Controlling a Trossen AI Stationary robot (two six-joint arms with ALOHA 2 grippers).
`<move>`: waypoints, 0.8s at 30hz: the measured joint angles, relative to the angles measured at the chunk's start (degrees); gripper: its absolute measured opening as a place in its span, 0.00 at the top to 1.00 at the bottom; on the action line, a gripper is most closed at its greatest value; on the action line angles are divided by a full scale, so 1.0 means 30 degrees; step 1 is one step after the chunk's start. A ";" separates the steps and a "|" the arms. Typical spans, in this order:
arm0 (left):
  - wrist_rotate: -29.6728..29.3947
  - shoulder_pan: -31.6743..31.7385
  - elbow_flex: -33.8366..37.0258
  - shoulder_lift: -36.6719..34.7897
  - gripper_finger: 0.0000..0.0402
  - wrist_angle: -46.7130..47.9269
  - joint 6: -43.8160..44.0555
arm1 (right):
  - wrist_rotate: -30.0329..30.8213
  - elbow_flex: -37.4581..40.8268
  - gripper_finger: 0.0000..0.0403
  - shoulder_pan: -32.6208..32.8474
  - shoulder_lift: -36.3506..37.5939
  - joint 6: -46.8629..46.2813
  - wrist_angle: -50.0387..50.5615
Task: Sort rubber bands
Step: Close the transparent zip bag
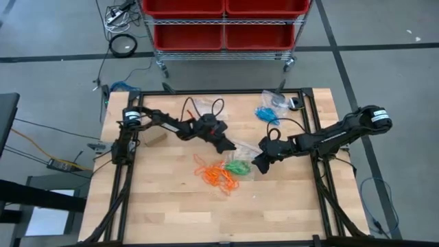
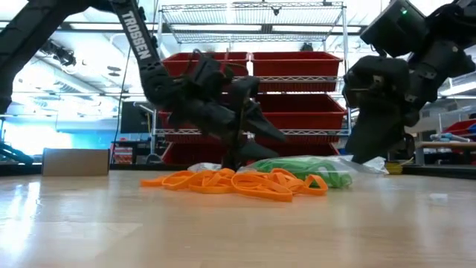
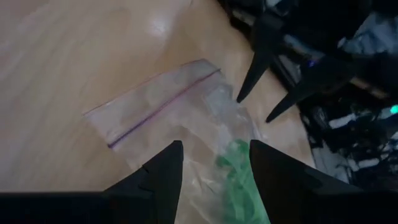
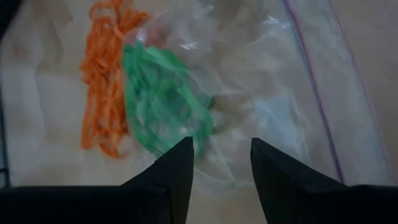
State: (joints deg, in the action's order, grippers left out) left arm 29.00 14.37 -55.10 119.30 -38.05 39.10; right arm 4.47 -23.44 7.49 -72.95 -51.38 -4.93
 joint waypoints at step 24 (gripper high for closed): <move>-0.3402 -0.0008 -0.3779 -0.1383 0.52 1.2096 -0.4554 | 0.0124 0.0823 0.65 0.0000 -0.0007 -0.0006 -0.1777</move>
State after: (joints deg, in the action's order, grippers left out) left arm 18.80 14.35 -66.44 115.15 -1.76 25.44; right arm 4.84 -20.97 7.49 -72.97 -51.40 -10.26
